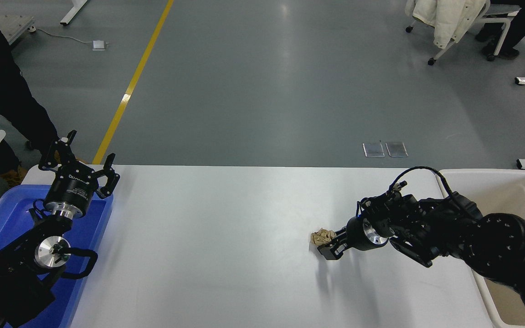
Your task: Clean the table surface
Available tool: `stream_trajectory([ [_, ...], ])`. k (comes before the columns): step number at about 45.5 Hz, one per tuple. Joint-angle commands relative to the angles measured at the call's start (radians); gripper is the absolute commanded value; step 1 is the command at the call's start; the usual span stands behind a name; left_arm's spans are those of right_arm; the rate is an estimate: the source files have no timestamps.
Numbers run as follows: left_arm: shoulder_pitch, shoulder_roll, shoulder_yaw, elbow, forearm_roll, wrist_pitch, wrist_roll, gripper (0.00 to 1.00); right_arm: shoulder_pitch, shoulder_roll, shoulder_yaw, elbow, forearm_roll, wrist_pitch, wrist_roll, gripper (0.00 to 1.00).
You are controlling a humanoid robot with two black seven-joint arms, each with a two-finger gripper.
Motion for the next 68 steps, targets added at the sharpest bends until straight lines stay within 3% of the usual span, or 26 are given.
stream_trajectory([
  [1,0.000,0.000,0.000,-0.002,-0.001,0.001,0.000,1.00,0.014,0.000,0.004,-0.004,0.009,0.001,0.022,0.00],
  [16,0.000,0.000,0.000,0.000,0.001,0.001,0.000,1.00,0.068,-0.002,0.021,0.012,0.144,0.000,0.039,0.00],
  [24,0.000,0.000,0.000,0.000,-0.001,0.001,0.000,1.00,0.134,-0.081,0.142,0.077,0.196,0.007,0.104,0.00],
  [43,0.000,0.000,0.000,0.000,-0.001,0.001,0.000,1.00,0.203,-0.275,0.508,0.101,0.195,0.078,0.110,0.00],
  [49,0.000,0.000,0.000,0.000,-0.001,0.001,0.000,1.00,0.226,-0.311,0.605,0.035,0.236,0.109,0.108,0.00],
  [56,0.000,0.000,0.000,0.000,0.001,0.001,0.000,1.00,0.235,-0.350,0.628,-0.166,0.398,0.182,0.102,0.00],
  [64,0.000,0.000,0.000,0.000,-0.001,0.001,0.000,1.00,0.176,-0.354,0.628,-0.375,0.503,0.204,0.084,0.00],
  [68,0.000,0.000,0.000,0.000,-0.001,-0.001,0.000,1.00,0.126,-0.353,0.627,-0.453,0.532,0.204,0.029,0.00],
])
